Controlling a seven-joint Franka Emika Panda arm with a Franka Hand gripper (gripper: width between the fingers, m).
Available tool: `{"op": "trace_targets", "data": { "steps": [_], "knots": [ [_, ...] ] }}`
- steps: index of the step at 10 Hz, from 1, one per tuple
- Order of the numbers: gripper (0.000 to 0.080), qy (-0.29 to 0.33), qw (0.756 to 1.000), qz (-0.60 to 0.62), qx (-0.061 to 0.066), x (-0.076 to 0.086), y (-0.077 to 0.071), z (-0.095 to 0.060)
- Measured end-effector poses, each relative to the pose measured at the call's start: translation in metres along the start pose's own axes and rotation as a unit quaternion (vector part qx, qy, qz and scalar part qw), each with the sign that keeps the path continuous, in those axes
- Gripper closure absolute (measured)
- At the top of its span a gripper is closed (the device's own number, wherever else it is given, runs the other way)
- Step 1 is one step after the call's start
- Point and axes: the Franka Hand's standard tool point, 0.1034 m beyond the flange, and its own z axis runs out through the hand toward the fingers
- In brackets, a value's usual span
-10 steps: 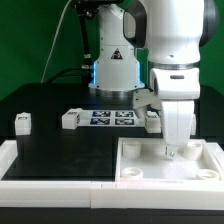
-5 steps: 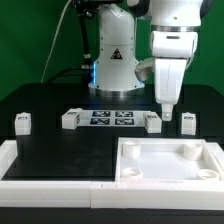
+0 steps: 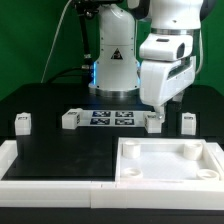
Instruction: Assemble one leg
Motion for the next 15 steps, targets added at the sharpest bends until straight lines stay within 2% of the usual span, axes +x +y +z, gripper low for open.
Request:
{"op": "trace_targets", "data": {
  "steps": [1,2,5,6,7,8,9,11,12,13,15],
  "knots": [
    [0.0151,0.014,0.993,0.115,0.003,-0.007,-0.007,0.004],
    [0.0151,0.011,0.98,0.198,0.007,-0.013,-0.021,0.006],
    [0.0151,0.007,0.894,0.447,0.032,-0.012,-0.039,0.011],
    [0.0151,0.005,0.872,0.489,0.036,-0.009,-0.045,0.012],
    [0.0151,0.003,0.835,0.549,0.04,-0.005,-0.053,0.012],
    [0.0151,0.003,0.838,0.544,0.041,-0.001,-0.056,0.011],
    [0.0151,-0.015,0.845,0.532,0.047,-0.004,-0.056,0.012],
    [0.0151,-0.012,0.846,0.531,0.046,-0.003,-0.056,0.011],
    [0.0151,-0.07,0.858,0.505,0.065,-0.008,-0.063,0.011],
    [0.0151,-0.127,0.855,0.495,0.088,-0.007,-0.067,0.01],
    [0.0151,-0.246,0.829,0.481,0.144,-0.001,-0.079,0.008]
  ]
}}
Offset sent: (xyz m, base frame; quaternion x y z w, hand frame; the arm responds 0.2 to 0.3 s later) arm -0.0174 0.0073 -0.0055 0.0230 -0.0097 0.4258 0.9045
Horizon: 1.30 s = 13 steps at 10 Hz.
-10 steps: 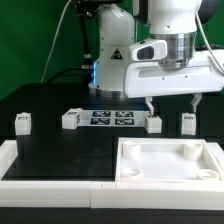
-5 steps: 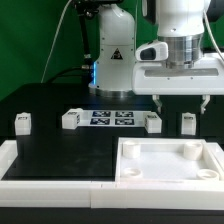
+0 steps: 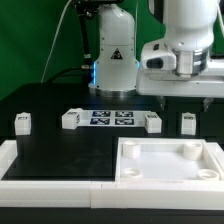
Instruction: Assemble one leg
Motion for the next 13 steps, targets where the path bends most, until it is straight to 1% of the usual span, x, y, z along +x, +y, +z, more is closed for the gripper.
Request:
{"op": "trace_targets", "data": {
  "steps": [2,3,4,5,6,8,10,11,13],
  "knots": [
    [0.0151,-0.125,0.992,0.001,-0.009,-0.002,-0.002,0.001],
    [0.0151,-0.16,0.987,0.001,-0.011,0.002,-0.002,0.005],
    [0.0151,-0.217,0.976,0.0,-0.016,-0.002,0.004,0.01],
    [0.0151,-0.234,0.972,0.002,-0.017,0.006,0.006,0.018],
    [0.0151,-0.22,0.975,0.002,-0.014,0.01,0.004,0.021],
    [0.0151,-0.221,0.975,0.002,-0.018,0.008,0.002,0.029],
    [0.0151,-0.214,0.977,-0.005,-0.023,0.008,-0.006,0.039],
    [0.0151,-0.21,0.977,-0.008,-0.023,0.008,-0.007,0.043],
    [0.0151,-0.209,0.978,-0.011,-0.022,0.009,-0.005,0.047]
  ]
}}
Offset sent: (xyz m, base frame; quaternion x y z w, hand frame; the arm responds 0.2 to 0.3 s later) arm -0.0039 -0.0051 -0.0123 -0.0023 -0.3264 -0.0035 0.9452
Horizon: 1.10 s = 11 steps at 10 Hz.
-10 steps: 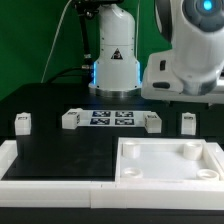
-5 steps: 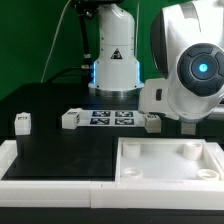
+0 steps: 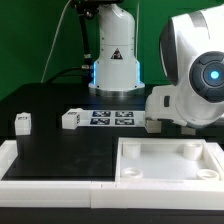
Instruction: Assemble one leg
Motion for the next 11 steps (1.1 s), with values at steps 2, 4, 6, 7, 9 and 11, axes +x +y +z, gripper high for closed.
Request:
{"op": "trace_targets", "data": {
  "steps": [2,4,6,7,9,11],
  "knots": [
    [0.0151,0.002,1.0,-0.006,0.003,0.0027,0.0056,-0.0005],
    [0.0278,0.002,1.0,-0.005,0.002,0.0029,0.006,-0.0006],
    [0.0413,0.002,1.0,-0.005,0.002,0.0029,0.006,-0.0006],
    [0.0509,0.002,1.0,-0.005,0.002,0.0029,0.006,-0.0006],
    [0.0509,0.002,1.0,-0.005,0.002,0.0029,0.006,-0.0006],
    [0.0509,0.002,1.0,-0.005,0.002,0.0029,0.0059,-0.0006]
  ]
}}
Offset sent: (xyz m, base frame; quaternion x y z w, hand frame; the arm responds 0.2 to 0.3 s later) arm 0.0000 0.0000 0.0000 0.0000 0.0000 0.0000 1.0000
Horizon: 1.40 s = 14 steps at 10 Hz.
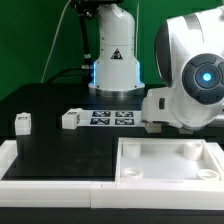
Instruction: Assemble one leg
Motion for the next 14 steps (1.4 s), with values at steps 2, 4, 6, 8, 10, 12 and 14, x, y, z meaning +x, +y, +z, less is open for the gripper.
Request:
{"op": "trace_targets", "data": {
  "steps": [2,4,6,8,10,12,14],
  "knots": [
    [0.0509,-0.007,1.0,-0.003,-0.002,-0.014,0.0,-0.018],
    [0.0508,-0.009,1.0,-0.007,-0.004,-0.044,0.003,-0.047],
    [0.0508,0.013,1.0,-0.012,-0.004,-0.067,0.003,-0.075],
    [0.0508,0.014,1.0,-0.01,-0.003,-0.06,0.003,-0.066],
    [0.0508,0.17,0.985,-0.014,0.012,-0.052,-0.004,-0.079],
    [0.0508,0.3,0.954,-0.02,0.022,-0.049,-0.005,-0.084],
    [0.0508,0.397,0.917,-0.033,0.017,-0.037,0.005,-0.098]
  ]
}}
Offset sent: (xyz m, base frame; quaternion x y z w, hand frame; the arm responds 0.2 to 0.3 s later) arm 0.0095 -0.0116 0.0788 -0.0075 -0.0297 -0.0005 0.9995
